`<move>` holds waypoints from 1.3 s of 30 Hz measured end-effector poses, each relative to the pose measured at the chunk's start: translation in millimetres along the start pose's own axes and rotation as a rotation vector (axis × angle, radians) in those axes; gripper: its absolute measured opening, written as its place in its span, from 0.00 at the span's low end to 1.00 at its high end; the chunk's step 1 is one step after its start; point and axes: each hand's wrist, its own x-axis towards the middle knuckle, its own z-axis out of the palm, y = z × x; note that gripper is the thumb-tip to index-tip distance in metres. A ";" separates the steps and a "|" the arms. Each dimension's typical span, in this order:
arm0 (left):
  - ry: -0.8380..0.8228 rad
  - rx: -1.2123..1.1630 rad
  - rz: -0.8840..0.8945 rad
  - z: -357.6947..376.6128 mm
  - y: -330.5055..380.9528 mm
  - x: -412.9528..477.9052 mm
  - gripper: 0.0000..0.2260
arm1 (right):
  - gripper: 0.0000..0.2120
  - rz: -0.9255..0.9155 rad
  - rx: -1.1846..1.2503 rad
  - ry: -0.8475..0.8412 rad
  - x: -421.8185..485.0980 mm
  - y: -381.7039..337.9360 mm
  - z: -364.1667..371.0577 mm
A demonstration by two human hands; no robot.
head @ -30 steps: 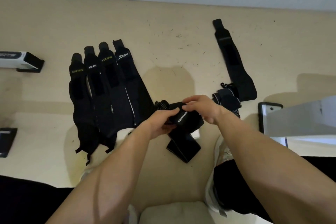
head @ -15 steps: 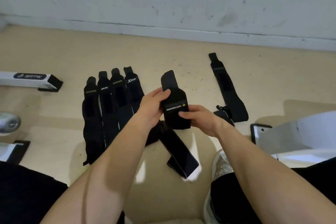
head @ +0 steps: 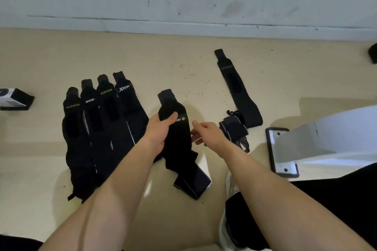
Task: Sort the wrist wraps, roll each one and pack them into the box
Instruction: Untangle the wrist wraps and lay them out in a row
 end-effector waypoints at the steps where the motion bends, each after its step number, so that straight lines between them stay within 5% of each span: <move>1: 0.009 0.025 -0.018 2.4 -9.8 6.2 0.07 | 0.19 0.046 -0.069 0.035 8.5 15.0 -8.5; 5: 0.007 0.098 -0.068 9.0 -44.3 36.7 0.05 | 0.12 0.207 -0.318 0.227 37.2 60.6 -55.9; 14: -0.013 0.100 -0.160 18.3 -65.0 94.7 0.10 | 0.28 0.373 -0.439 0.555 93.6 90.4 -125.7; 23: 0.002 0.088 -0.185 18.4 -58.0 138.2 0.09 | 0.44 0.389 -0.578 0.451 163.6 85.4 -149.8; 29: 0.011 0.084 -0.194 13.2 -55.4 149.2 0.08 | 0.43 0.179 -0.814 0.291 174.3 84.4 -142.1; 32: 0.030 0.060 -0.206 5.5 -51.1 150.7 0.08 | 0.45 0.012 -0.947 0.075 169.4 74.9 -129.8; 36: 0.123 0.017 -0.227 -16.6 -43.8 154.9 0.12 | 0.37 0.135 -1.047 -0.227 160.6 54.8 -118.4; 39: 0.171 -0.042 -0.235 -33.1 -43.9 160.4 0.15 | 0.26 0.086 -1.090 -0.113 168.6 27.0 -102.5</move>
